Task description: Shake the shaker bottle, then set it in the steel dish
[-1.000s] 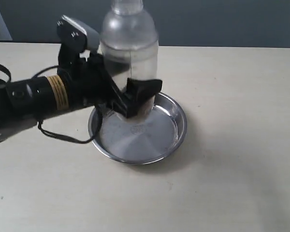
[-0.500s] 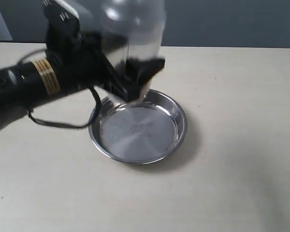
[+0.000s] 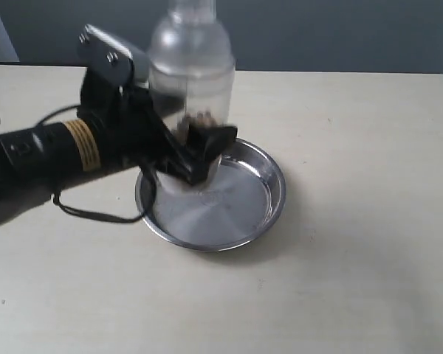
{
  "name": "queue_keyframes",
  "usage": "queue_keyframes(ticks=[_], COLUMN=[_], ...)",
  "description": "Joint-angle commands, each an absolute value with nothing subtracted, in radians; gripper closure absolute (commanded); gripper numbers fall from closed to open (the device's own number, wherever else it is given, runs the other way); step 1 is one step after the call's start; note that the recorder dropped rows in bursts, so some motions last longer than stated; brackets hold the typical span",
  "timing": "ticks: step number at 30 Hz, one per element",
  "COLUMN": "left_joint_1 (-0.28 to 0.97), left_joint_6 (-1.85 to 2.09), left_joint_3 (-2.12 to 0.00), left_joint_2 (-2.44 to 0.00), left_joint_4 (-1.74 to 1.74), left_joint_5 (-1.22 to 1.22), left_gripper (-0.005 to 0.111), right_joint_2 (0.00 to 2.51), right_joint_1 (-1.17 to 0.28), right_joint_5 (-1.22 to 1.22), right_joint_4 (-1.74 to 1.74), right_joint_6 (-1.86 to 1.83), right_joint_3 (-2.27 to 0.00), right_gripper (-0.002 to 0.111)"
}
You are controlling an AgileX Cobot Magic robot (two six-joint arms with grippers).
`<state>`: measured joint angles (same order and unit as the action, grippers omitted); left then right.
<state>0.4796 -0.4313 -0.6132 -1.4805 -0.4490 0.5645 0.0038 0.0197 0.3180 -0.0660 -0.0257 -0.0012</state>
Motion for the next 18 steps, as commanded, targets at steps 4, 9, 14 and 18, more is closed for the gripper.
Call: queue_keyframes(ticks=[4, 9, 14, 18], left_joint_1=[0.481, 0.481, 0.481, 0.481], left_joint_6=[-0.462, -0.577, -0.503, -0.54], left_joint_3=[-0.69, -0.584, -0.673, -0.626], left_joint_2=[-1.317, -1.493, -1.365, -1.485], left_joint_4=[-0.492, -0.488, -0.467, -0.463], left_joint_5=[0.554, 0.729, 0.81, 0.647], left_gripper=[0.107, 0.107, 0.107, 0.107], right_joint_2=[0.0, 0.0, 0.0, 0.0], right_joint_1=[0.021, 0.021, 0.021, 0.021], right_joint_5=[0.306, 0.304, 0.304, 0.304], right_joint_4=[-0.065, -0.065, -0.065, -0.065], right_joint_6=[-0.026, -0.026, -0.026, -0.026], right_joint_3=[0.0, 0.0, 0.0, 0.0], right_gripper=[0.109, 0.109, 0.109, 0.109])
